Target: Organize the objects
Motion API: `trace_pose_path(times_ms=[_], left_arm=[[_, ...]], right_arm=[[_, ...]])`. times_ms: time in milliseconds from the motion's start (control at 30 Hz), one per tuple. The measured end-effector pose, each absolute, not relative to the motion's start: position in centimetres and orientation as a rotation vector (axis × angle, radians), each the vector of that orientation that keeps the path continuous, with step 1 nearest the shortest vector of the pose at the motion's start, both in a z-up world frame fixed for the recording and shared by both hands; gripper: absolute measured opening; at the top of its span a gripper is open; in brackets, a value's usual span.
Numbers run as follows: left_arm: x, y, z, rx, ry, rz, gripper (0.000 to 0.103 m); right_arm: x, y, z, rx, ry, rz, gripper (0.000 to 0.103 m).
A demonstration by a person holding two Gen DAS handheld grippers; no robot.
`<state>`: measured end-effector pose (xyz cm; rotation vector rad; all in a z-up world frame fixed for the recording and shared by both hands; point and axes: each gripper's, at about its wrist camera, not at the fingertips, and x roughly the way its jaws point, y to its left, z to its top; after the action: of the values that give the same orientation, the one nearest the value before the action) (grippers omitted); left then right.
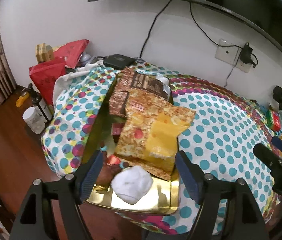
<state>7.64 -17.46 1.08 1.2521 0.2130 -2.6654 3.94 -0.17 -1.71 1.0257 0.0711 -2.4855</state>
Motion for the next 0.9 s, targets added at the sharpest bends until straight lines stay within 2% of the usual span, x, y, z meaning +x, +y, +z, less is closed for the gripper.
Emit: trace_pose_path(times_ms=[67,500,900], left_arm=[[7.5,-17.1,1.0,1.256,0.194,-2.652,0.080],[8.4,-17.2,1.6,1.252,0.180,-2.591,0.080],[8.6,-17.9,1.7,1.255,0.108,-2.505,0.080]], right_arm=[[4.1,-0.4,-1.5,1.026,0.088,-2.499,0.103],[6.4,-4.2,0.2,0.966,0.267,-2.481,0.103],[7.2,-6.2,0.1,0.983,0.302,-2.416,0.103]])
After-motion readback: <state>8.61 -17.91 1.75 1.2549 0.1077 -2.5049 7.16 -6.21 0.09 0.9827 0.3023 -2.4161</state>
